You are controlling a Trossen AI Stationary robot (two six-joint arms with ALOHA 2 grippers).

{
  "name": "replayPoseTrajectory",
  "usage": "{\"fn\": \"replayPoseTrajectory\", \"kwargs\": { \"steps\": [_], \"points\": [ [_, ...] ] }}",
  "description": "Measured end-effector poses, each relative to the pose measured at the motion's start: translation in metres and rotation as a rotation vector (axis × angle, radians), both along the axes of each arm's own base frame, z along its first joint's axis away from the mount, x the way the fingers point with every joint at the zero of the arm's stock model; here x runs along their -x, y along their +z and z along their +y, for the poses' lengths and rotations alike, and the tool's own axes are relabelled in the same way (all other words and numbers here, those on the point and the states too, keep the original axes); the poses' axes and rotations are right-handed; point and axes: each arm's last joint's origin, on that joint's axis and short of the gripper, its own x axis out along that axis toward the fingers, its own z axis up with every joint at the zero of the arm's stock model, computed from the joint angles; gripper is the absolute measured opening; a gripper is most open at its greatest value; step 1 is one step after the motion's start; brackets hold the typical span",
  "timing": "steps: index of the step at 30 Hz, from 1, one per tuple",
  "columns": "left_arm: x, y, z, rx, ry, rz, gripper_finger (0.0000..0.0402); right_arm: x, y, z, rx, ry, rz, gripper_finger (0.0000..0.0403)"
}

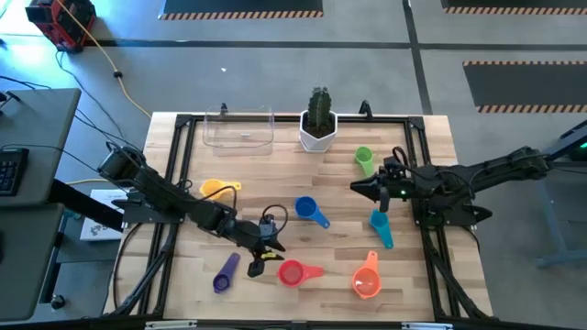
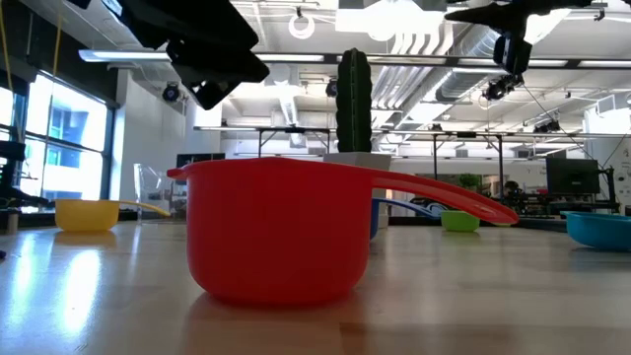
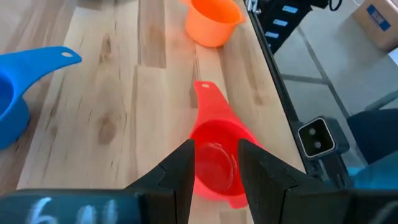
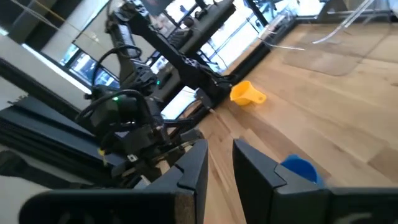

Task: Nest measuring cups in basket
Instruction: Stack the red measuring cup on top of the orange measuring cup

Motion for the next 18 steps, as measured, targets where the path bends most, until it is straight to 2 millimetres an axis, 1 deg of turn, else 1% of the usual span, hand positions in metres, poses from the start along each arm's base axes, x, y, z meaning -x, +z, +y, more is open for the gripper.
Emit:
{"fn": "replayPoseTrajectory", "kwargs": {
  "steps": [8, 12, 18],
  "points": [
    [0.001, -0.006, 0.003, -0.02, 0.004, 0.049, 0.0115, -0.008, -0.007, 0.002, -0.041, -0.012, 0.04, 0.0067],
    [0.0, -0.006, 0.007, -0.002, -0.01, 0.063, 0.0129, -0.011, -0.01, 0.003, -0.055, -0.016, 0.055, 0.0067],
    [0.0, -0.006, 0.006, 0.02, 0.001, 0.068, 0.0144, -0.012, -0.011, 0.003, -0.054, -0.019, 0.058, 0.0067]
  ]
}}
